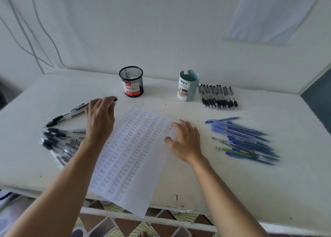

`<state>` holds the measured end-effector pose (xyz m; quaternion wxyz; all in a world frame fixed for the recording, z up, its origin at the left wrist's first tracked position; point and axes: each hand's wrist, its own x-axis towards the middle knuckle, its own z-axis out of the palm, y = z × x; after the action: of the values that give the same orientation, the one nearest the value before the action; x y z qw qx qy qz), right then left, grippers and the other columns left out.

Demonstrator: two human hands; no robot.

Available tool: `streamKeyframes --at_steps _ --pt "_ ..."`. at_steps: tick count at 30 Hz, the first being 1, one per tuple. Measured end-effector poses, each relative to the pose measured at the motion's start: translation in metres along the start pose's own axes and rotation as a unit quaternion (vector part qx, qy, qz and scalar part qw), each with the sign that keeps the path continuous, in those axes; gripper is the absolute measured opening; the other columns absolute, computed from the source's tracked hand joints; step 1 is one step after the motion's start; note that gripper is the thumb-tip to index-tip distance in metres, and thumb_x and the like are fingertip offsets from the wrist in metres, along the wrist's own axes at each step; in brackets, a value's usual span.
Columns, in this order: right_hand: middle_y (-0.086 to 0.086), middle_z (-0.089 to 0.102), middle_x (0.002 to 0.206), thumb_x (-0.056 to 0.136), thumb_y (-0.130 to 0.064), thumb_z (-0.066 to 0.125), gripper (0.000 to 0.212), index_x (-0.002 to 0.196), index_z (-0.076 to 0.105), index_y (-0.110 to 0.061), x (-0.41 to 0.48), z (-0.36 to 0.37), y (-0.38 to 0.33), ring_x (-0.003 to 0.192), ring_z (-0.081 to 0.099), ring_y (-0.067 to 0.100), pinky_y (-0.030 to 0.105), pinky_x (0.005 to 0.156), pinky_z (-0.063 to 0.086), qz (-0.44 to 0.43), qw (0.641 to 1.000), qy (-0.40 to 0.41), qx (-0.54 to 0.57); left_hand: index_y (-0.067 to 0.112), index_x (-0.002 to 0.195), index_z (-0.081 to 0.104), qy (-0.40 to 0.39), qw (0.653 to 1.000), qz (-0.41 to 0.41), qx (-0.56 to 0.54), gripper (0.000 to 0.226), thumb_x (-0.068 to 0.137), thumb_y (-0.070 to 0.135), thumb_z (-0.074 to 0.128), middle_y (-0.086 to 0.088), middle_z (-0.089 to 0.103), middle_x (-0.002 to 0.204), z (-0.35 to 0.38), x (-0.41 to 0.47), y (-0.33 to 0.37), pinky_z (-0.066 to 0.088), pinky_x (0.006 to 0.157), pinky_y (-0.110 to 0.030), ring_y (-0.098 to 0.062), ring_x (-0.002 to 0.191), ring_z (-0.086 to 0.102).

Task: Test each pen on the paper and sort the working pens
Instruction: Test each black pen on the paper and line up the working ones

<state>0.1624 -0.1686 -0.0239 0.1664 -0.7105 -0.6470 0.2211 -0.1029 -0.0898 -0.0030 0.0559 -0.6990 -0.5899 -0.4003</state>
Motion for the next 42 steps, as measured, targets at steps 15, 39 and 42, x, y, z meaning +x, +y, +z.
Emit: streamKeyframes --at_steps 15,39,42 --pt "0.003 -0.008 0.167 0.081 -0.08 0.047 0.108 0.159 0.003 -0.02 -0.017 -0.011 0.026 0.153 -0.013 0.015 0.035 0.124 -0.007 -0.076 0.993 -0.032 -0.088 0.014 0.057 0.068 -0.139 0.622 -0.35 -0.686 0.061 0.098 0.034 0.028 0.006 0.02 0.04 -0.003 0.007 0.097 0.007 0.044 -0.019 -0.009 0.039 0.008" --pt "0.007 -0.012 0.166 0.078 -0.087 0.039 0.111 0.159 0.001 -0.021 -0.018 -0.006 0.023 0.152 -0.017 0.021 0.044 0.122 -0.014 -0.079 0.985 -0.033 -0.149 -0.002 0.081 0.065 -0.208 0.859 -0.261 -0.389 0.013 0.084 0.003 0.076 -0.009 0.071 0.071 0.059 -0.015 0.121 0.052 0.048 -0.025 -0.013 0.058 0.066" --pt "0.008 -0.011 0.166 0.078 -0.086 0.04 0.111 0.159 0.001 -0.021 -0.018 -0.006 0.023 0.152 -0.016 0.021 0.043 0.122 -0.014 -0.079 0.986 -0.03 -0.145 -0.009 0.069 0.049 -0.192 0.874 -0.268 -0.357 0.017 0.076 -0.006 0.065 -0.015 0.061 0.054 0.059 -0.016 0.122 0.036 0.039 -0.024 -0.022 0.044 0.051"
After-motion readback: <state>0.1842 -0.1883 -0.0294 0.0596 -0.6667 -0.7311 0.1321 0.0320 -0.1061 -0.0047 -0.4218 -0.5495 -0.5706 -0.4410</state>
